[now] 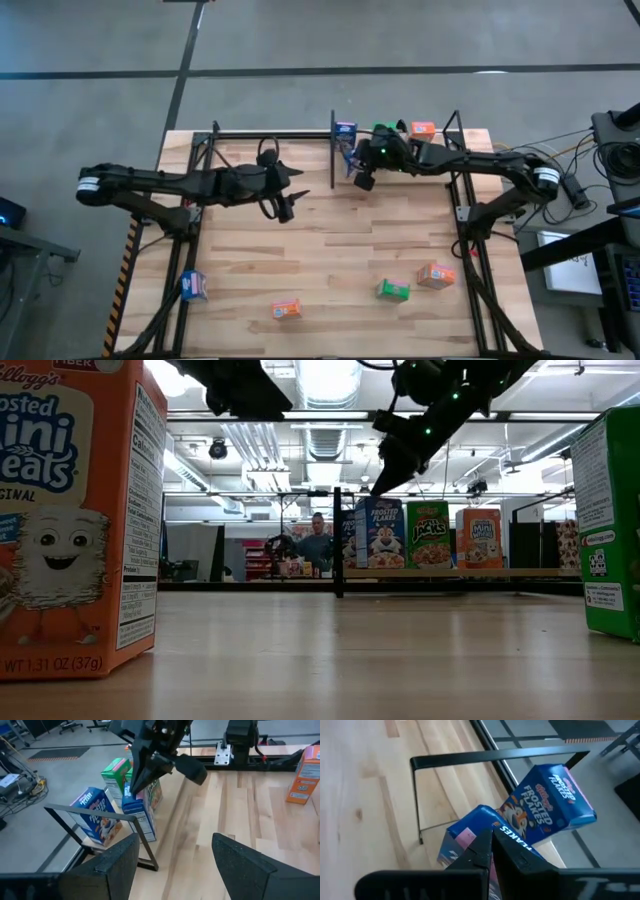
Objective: Stack cereal on shelf
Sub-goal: Put the top blue cereal box on the shelf aligned with the other blue cereal box on the shelf
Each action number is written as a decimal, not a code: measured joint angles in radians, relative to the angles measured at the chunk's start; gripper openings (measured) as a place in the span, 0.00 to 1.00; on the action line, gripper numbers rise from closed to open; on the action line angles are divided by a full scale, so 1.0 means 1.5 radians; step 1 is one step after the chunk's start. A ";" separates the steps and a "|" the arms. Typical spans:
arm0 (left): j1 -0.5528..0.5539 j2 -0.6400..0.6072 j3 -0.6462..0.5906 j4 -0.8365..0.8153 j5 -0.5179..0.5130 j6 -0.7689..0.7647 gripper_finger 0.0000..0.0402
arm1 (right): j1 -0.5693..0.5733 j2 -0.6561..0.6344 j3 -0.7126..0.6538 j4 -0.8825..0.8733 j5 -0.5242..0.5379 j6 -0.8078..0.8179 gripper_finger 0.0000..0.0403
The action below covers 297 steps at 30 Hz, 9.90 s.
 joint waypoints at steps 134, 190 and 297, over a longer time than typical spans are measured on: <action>0.000 0.048 -0.011 -0.008 -0.027 0.074 0.58 | 0.113 0.208 -0.006 0.140 0.282 0.435 0.02; 0.078 0.041 -0.034 0.075 0.095 0.309 0.58 | -0.071 0.119 0.254 -0.303 -0.190 -0.054 0.66; 0.083 0.043 -0.034 0.072 0.094 0.309 0.58 | -0.106 0.181 0.283 -0.266 -0.172 -0.222 0.56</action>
